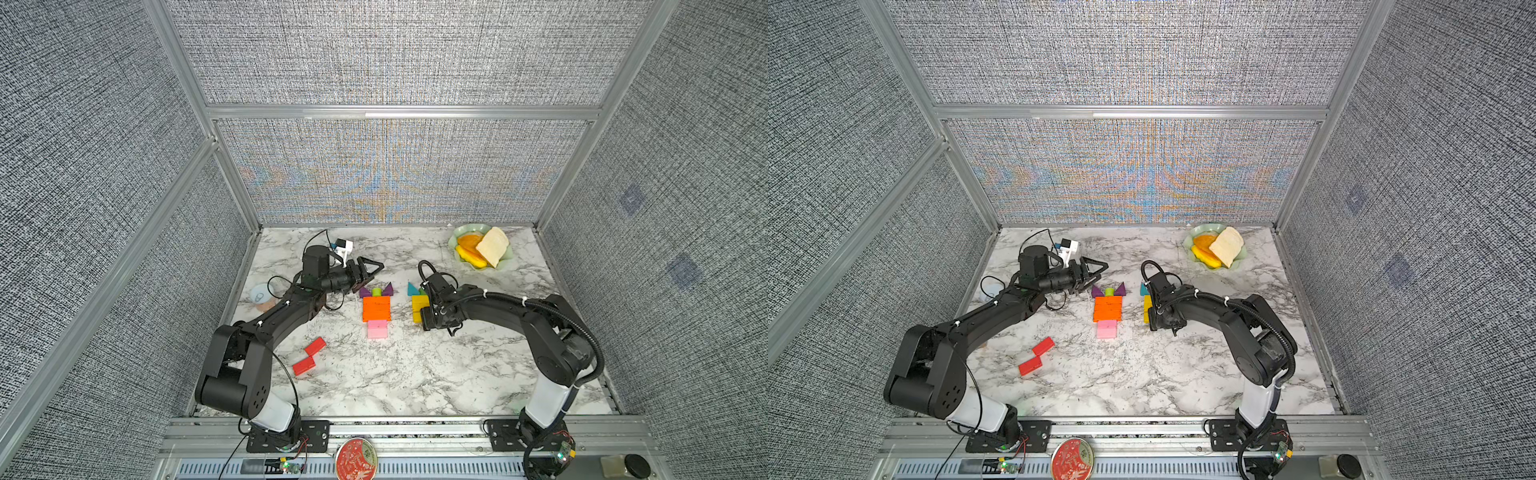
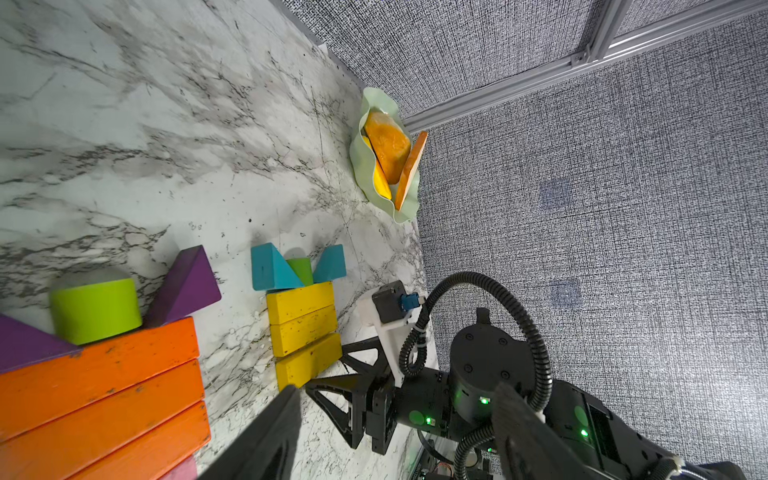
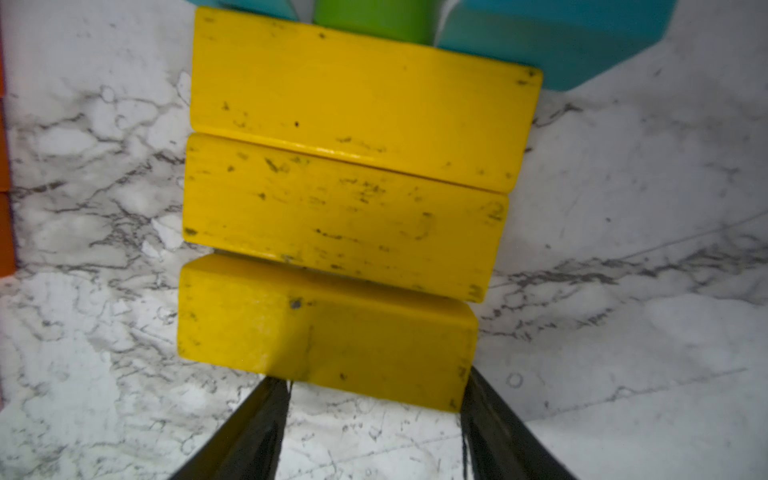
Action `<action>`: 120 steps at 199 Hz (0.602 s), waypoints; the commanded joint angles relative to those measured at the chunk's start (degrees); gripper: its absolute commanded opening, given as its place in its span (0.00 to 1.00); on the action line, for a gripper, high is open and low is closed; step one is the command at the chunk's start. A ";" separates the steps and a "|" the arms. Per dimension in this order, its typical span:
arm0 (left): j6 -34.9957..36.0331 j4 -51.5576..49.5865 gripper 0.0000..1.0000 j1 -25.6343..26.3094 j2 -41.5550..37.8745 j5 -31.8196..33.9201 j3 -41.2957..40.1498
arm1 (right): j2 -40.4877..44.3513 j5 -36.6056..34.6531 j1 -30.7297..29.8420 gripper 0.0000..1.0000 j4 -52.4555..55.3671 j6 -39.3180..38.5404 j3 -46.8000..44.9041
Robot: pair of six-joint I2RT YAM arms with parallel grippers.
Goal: Assemble a carrot with building blocks
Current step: Assemble the building block at the center of the board.
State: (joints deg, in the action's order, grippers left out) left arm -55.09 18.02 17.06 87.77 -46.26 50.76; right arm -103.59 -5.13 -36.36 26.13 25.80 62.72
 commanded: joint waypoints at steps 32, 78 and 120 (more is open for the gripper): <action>0.35 1.03 0.74 -0.01 -0.02 -0.40 0.10 | 0.31 -1.55 -0.29 0.71 0.26 3.28 -0.05; 0.25 1.06 0.74 -0.01 0.01 -0.42 0.07 | 0.29 -1.81 -0.33 0.72 0.65 2.67 0.21; 0.76 0.67 0.74 -0.01 -0.16 -0.33 0.29 | 0.98 -2.66 -0.34 0.72 1.48 1.93 0.71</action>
State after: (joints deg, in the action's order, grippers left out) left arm -55.09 18.02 17.06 87.77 -46.26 50.76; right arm -103.02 -6.98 -36.71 26.39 27.97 62.76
